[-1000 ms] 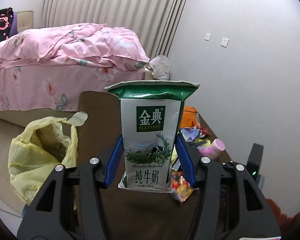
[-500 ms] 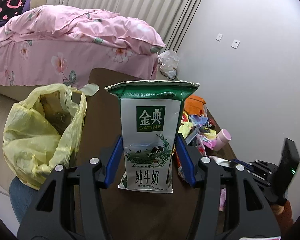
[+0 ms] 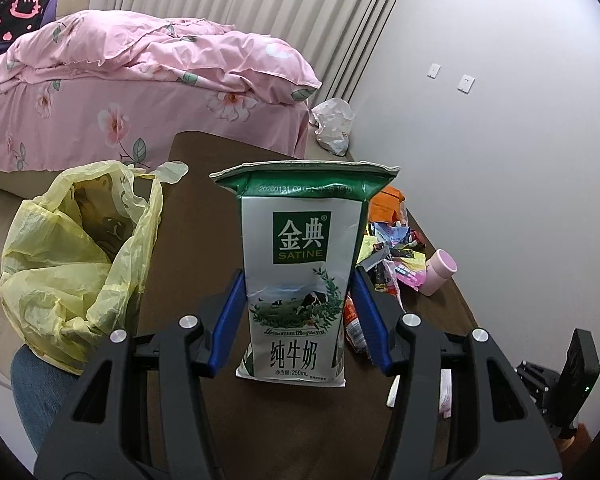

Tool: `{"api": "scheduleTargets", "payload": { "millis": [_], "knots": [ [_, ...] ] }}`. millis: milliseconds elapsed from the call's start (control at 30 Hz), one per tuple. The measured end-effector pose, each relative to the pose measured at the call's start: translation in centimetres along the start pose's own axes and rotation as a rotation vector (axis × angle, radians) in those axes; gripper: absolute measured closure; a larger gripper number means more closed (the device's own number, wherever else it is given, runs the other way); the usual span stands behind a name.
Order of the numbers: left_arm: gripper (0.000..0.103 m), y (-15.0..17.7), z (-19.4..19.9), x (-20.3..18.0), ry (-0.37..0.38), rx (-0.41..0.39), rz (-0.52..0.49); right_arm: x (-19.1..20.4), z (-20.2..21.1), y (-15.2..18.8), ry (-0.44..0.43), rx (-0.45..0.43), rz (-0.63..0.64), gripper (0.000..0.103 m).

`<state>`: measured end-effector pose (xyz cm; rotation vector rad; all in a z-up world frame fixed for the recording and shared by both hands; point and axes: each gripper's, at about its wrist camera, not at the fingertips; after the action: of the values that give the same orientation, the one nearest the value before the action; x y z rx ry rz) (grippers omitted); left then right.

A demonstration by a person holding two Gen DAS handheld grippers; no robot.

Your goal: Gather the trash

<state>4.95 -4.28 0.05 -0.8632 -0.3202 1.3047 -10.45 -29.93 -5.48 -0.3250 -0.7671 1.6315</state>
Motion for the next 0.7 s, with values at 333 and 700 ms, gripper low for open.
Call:
{"api": "scheduleTargets", "payload": {
  "millis": [333, 700],
  "knots": [
    [0.052, 0.4, 0.4, -0.7, -0.011, 0.003, -0.017, 0.8, -1.6, -2.0, -0.017, -0.105, 0.062, 0.038],
    [0.052, 0.3, -0.1, -0.4, -0.029, 0.019, -0.002, -2.7, -6.0, -0.7, -0.15, -0.022, -0.131, 0.047]
  ]
}}
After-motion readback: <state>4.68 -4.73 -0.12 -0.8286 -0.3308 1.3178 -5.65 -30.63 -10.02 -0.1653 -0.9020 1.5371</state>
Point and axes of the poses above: each gripper's, at about its wrist camera, not at the fingertips, and z roughly against the way its jaws point, x to its left, y to its underside, and after that the axes turned 8 degrees about -y, right-handed
